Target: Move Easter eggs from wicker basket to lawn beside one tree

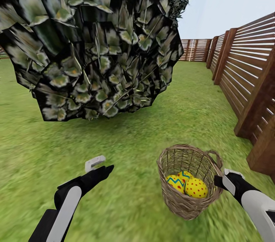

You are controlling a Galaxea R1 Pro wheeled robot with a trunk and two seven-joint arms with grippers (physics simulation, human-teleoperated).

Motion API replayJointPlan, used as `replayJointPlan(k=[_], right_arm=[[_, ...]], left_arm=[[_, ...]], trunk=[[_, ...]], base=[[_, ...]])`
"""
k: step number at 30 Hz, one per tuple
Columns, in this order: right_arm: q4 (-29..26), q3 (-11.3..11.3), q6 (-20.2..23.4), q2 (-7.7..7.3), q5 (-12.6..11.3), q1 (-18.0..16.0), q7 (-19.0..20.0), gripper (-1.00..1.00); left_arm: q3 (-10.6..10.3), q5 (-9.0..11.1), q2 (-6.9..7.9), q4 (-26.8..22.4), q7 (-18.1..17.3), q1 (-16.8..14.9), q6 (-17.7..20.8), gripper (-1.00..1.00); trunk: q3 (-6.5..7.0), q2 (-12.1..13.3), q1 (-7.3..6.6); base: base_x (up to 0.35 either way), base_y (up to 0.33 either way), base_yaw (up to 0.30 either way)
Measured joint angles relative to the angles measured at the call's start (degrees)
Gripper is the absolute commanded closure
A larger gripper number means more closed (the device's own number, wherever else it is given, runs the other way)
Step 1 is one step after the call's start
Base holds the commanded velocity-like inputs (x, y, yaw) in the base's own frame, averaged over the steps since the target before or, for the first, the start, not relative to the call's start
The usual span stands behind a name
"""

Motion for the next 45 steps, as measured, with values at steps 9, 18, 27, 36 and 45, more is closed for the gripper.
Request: replayJointPlan(k=[9,18,27,36,45], right_arm=[[-0.3,0.4,0.1,0.99,-0.7,0.0,0.1,1.00],[-0.3,0.3,0.5,2.36,-0.3,0.0,0.1,1.00],[-0.5,2.3,0.5,4.60,1.8,0.0,0.0,1.00],[-0.9,1.5,0.4,4.85,2.0,0.0,0.1,1.00],[-0.8,1.4,0.2,5.10,2.1,0.0,0.1,1.00]], left_arm=[[0.1,0.0,0.00,0.0,0.0,0.0,0.0,-1.00],[1.8,0.0,0.07,0.2,0.1,0.0,0.0,-1.00],[1.8,0.0,0.01,0.2,0.2,0.0,0.0,-1.00],[3.2,-0.1,0.02,1.3,0.1,0.0,-0.1,-1.00],[4.3,-0.4,0.05,1.4,0.7,0.0,-0.1,-1.00]], trunk=[[1.99,0.1,-0.23],[3.66,3.3,-2.01],[5.27,6.9,-3.98],[6.89,10.6,-5.96],[8.50,14.2,-7.92]], base=[[0.000,0.000,0.000],[0.000,0.000,0.000],[0.000,0.000,0.000],[0.000,0.000,0.029],[-0.058,0.000,0.258]])
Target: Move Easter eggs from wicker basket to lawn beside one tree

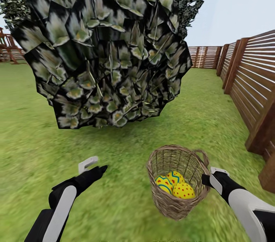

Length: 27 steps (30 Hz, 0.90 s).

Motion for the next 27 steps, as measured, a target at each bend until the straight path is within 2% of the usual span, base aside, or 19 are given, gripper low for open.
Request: replayJointPlan(k=[4,8,13,15,17,21,27], right_arm=[[0.0,0.1,0.0,0.01,-0.1,0.0,0.0,1.00],[0.0,0.1,0.0,0.01,0.0,0.0,0.0,1.00],[0.1,0.6,0.0,0.51,-0.1,0.0,-0.1,1.00],[0.0,-0.2,0.0,1.03,0.3,0.0,-0.1,1.00],[0.1,0.4,0.0,1.18,1.1,0.0,-0.1,1.00],[0.0,0.1,0.1,1.23,1.3,0.0,-0.1,1.00],[0.0,0.1,0.3,1.22,1.3,0.0,-0.1,1.00]], left_arm=[[1.3,0.0,-0.04,0.0,-0.2,0.0,0.0,-1.00],[1.7,0.1,-0.05,0.0,-0.2,0.0,0.0,-1.00],[1.7,0.0,-0.05,0.0,-0.2,0.0,0.0,-1.00],[1.7,0.0,-0.05,0.0,-0.1,0.0,0.0,-1.00],[1.6,-0.1,-0.05,0.0,-0.1,0.0,0.0,-1.00],[1.7,-0.1,-0.05,1.2,0.0,0.0,-0.1,-1.00],[1.7,-0.1,-0.05,1.6,-0.1,0.0,-0.1,-1.00]], trunk=[[0.72,1.6,-0.86],[1.43,3.2,-1.74],[2.33,5.2,-2.87],[2.34,5.2,-2.88],[2.33,5.2,-2.88],[2.34,5.2,-2.88],[2.34,5.2,-2.88]], base=[[-0.320,0.000,0.271],[-0.331,0.000,0.265],[-0.065,0.000,0.270],[-0.004,0.000,0.275],[-0.001,0.000,0.275],[0.000,0.000,0.245],[0.000,0.000,0.026]])
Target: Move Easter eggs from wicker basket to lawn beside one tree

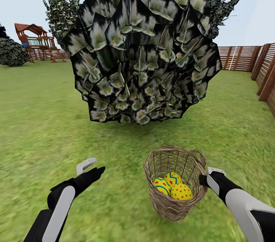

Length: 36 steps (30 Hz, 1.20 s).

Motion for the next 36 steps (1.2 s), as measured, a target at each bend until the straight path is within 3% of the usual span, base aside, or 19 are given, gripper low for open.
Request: replayJointPlan(k=[10,21,30,34,36], right_arm=[[0.1,0.1,0.0,0.00,0.1,0.0,0.0,1.00],[0.1,0.0,-0.1,0.10,0.2,0.0,0.0,1.00],[0.1,0.2,-0.1,0.79,0.5,0.0,-0.1,1.00],[0.1,0.1,-0.1,0.80,0.5,0.0,-0.1,1.00],[0.1,0.1,-0.1,0.80,0.5,0.0,-0.1,1.00]], left_arm=[[0.4,0.1,0.00,0.1,0.0,0.0,0.0,-1.00],[0.5,0.0,0.01,0.0,0.0,0.0,-0.1,-1.00],[0.6,-0.1,0.03,0.0,0.0,0.0,-0.1,-1.00],[2.0,-0.1,0.10,0.0,0.1,0.0,-0.2,-1.00],[4.1,0.0,0.06,0.0,0.0,0.0,-0.1,-1.00]], trunk=[[0.00,0.0,0.00],[0.00,0.0,0.00],[1.61,3.6,-1.97],[2.33,5.2,-2.85],[2.69,6.0,-3.29]], base=[[0.000,0.000,0.020],[0.000,0.000,0.258],[0.000,0.000,0.271],[0.000,0.000,0.271],[0.000,0.000,0.271]])
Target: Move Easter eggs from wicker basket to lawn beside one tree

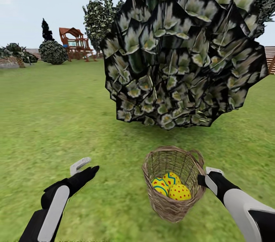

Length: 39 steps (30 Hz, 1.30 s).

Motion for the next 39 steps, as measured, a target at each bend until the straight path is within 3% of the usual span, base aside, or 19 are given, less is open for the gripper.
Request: replayJointPlan(k=[2,11,13,14,15,16,18,24,34,39], right_arm=[[0.1,0.0,0.0,0.02,0.0,0.0,0.0,1.00],[0.2,0.0,0.0,0.09,0.0,0.0,0.0,1.00],[0.3,0.7,-0.1,0.95,-0.5,0.0,0.0,1.00],[0.2,-0.2,-0.1,1.31,-0.3,0.0,0.0,1.00],[0.2,-0.2,-0.1,1.90,2.4,0.0,0.0,1.00],[0.4,0.7,-0.1,2.02,2.8,0.0,-0.1,1.00],[0.2,-0.2,-0.1,2.09,3.0,0.0,0.0,1.00],[0.3,0.0,0.0,2.11,3.1,0.0,0.0,1.00],[0.3,0.0,0.0,2.10,3.1,0.0,0.0,1.00],[0.3,-0.1,0.0,2.10,3.1,0.0,0.0,1.00]], left_arm=[[1.1,0.2,-0.02,0.0,0.0,0.0,0.0,-1.00],[2.2,0.4,0.02,2.4,-0.4,0.0,0.1,-1.00],[2.3,0.5,-0.05,2.8,-0.4,0.0,0.1,-1.00],[2.4,0.5,-0.04,2.8,-0.4,0.0,0.1,-1.00],[2.4,0.5,-0.02,2.8,-0.4,0.0,0.1,-1.00],[2.4,0.5,-0.02,2.8,-0.4,0.0,0.1,-1.00],[2.4,0.5,-0.02,2.9,-0.4,0.0,0.1,-1.00],[2.4,0.4,-0.02,2.8,-0.4,0.0,0.1,-1.00],[2.4,0.4,-0.02,2.8,-0.5,0.0,0.0,-1.00],[2.4,0.4,-0.07,2.8,-0.5,0.0,0.1,-1.00]], trunk=[[0.36,0.8,-0.44],[1.94,4.4,-2.42],[2.24,5.2,-2.85],[2.40,5.6,-3.08],[2.55,6.0,-3.30],[2.69,6.4,-3.51],[3.00,7.2,-3.95],[3.90,9.6,-5.27],[3.61,9.6,-5.28],[3.46,9.6,-5.28]], base=[[0.000,0.000,0.271],[0.000,0.000,0.271],[0.000,0.000,0.270],[0.000,0.000,0.269],[0.000,0.000,0.269],[0.000,0.000,0.269],[0.000,0.000,0.268],[0.000,0.000,0.268],[0.000,0.005,0.267],[0.031,0.251,0.267]])
